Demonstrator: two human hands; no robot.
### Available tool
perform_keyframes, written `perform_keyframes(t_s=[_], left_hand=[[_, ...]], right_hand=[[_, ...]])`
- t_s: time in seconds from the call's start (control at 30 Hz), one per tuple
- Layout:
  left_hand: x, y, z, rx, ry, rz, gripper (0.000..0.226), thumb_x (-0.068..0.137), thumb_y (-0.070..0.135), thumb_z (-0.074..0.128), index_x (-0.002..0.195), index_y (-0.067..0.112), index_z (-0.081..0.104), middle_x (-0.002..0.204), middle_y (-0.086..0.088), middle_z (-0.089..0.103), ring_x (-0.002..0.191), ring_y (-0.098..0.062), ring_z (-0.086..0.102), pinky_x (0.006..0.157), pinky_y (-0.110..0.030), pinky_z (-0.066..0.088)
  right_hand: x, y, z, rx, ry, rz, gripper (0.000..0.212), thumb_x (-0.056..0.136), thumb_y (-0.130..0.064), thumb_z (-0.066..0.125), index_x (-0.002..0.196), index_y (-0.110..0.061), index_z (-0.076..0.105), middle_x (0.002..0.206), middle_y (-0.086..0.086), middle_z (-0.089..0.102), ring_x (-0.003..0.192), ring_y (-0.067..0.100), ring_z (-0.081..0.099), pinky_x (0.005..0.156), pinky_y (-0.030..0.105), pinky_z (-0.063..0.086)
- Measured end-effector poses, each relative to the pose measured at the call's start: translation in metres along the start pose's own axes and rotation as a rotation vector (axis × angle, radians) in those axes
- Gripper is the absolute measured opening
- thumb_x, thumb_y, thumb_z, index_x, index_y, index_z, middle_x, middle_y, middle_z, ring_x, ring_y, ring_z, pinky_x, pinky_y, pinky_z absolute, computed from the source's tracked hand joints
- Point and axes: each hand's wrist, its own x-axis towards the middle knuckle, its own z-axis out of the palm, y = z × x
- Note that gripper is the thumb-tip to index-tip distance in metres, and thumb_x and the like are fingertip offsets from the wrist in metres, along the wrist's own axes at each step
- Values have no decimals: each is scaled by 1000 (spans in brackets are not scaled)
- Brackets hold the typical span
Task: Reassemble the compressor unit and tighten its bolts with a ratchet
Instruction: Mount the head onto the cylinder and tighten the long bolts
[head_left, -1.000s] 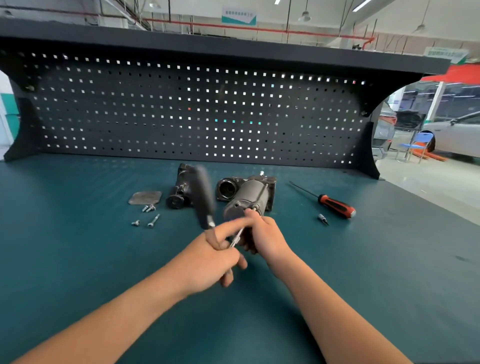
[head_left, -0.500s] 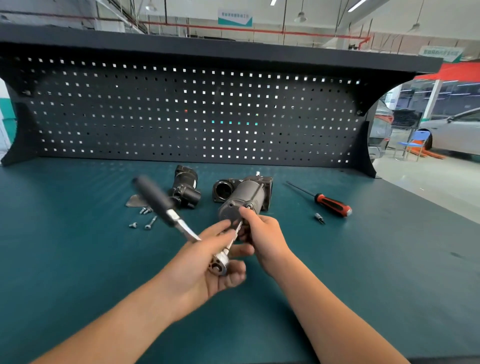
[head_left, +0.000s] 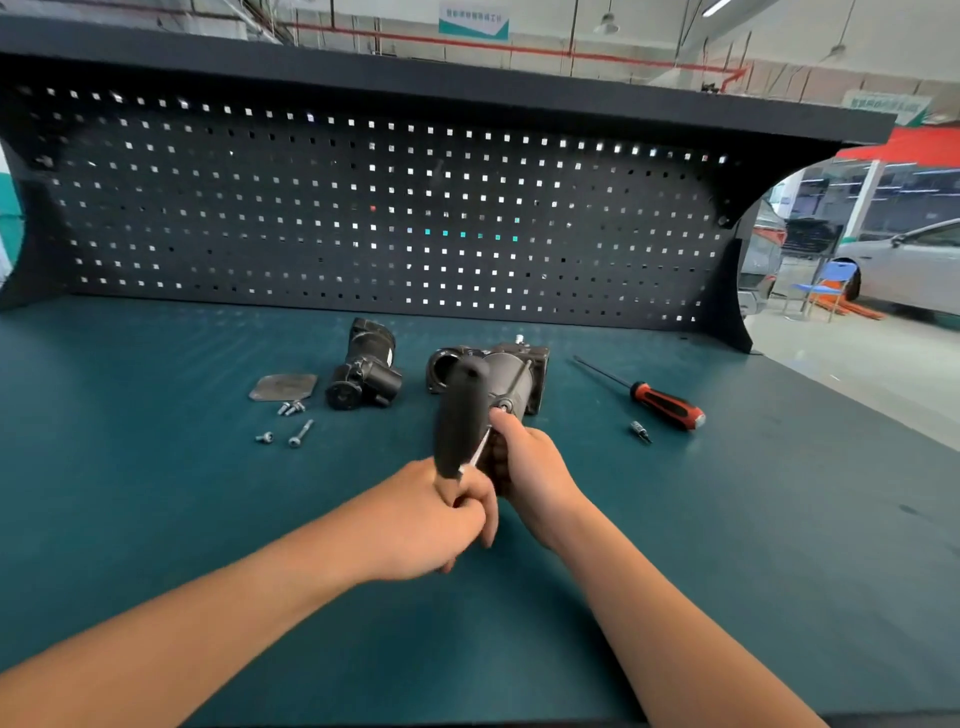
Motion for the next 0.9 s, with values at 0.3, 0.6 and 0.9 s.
perform_keyframes(t_s=[0.3,0.6,0.9], left_hand=[[-3,-5,10,-58,135,-4,25,87,5,42,85,28,50,67,-1,54,46,-11,48,49,-23,39],[-2,-1,19,-1747,152,-206,29,74,-1,51,97,9,65,73,-9,63,33,-4,43,37,-14,44],[1,5,7,-171,16,-28,41,76,-7,39,65,25,63,42,8,50,35,-4,40,39,-14,32]], right_hand=[[8,6,-4,110,66,-23,42,93,-26,50,59,-16,71,51,-6,62,46,7,55,51,21,42],[1,2,-1,40,47,-17,39,96,-35,46,72,-11,66,59,0,63,56,14,54,58,25,42],[0,1,-3,327,-12,130,55,99,-31,37,58,-11,68,52,4,62,49,17,56,56,28,44]])
